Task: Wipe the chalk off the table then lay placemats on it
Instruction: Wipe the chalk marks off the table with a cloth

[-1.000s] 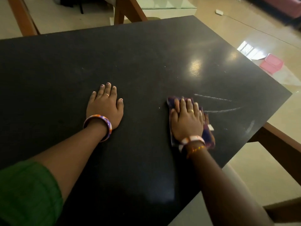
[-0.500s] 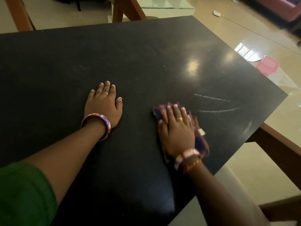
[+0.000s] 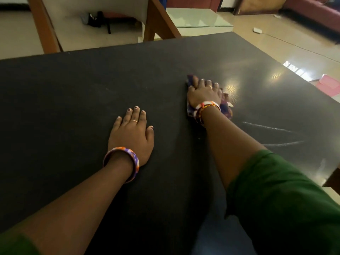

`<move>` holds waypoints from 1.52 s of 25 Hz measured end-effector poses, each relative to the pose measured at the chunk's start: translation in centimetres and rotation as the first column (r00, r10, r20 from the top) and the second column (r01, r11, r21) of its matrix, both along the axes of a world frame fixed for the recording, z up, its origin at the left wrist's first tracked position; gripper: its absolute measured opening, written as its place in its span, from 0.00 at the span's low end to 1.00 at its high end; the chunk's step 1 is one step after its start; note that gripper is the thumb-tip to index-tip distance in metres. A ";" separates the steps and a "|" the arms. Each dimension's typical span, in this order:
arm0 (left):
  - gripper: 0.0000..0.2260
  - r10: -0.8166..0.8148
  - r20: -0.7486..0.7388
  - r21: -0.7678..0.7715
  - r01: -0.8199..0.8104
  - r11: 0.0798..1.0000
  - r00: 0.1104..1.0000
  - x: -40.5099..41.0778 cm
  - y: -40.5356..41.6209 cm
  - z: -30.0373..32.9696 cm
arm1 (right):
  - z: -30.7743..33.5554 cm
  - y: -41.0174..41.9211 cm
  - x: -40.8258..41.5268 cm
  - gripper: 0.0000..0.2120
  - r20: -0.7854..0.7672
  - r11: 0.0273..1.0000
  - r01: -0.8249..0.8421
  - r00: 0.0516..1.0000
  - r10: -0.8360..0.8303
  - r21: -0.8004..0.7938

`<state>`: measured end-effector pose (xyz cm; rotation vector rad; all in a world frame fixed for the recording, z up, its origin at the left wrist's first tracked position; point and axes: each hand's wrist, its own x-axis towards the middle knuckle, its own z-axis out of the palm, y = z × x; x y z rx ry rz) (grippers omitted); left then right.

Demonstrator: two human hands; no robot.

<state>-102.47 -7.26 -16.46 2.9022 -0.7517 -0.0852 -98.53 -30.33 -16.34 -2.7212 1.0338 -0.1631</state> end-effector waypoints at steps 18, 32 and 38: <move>0.25 -0.004 -0.069 -0.045 0.000 0.999 0.998 0.4 0.4 0.6 | 0.5 6.1 -21.0 0.32 -0.116 0.955 -0.274 0.958 0.261 -0.114; 0.24 0.030 -0.081 0.053 -0.025 0.998 0.996 -0.2 0.1 1.5 | 1.2 8.9 -31.7 0.26 -0.141 0.988 0.138 0.982 -0.127 0.071; 0.26 -0.093 -0.139 -0.042 0.088 0.995 0.986 -4.1 -6.0 1.7 | 1.0 -8.3 -28.7 0.27 -0.036 0.838 0.510 0.858 -0.513 0.196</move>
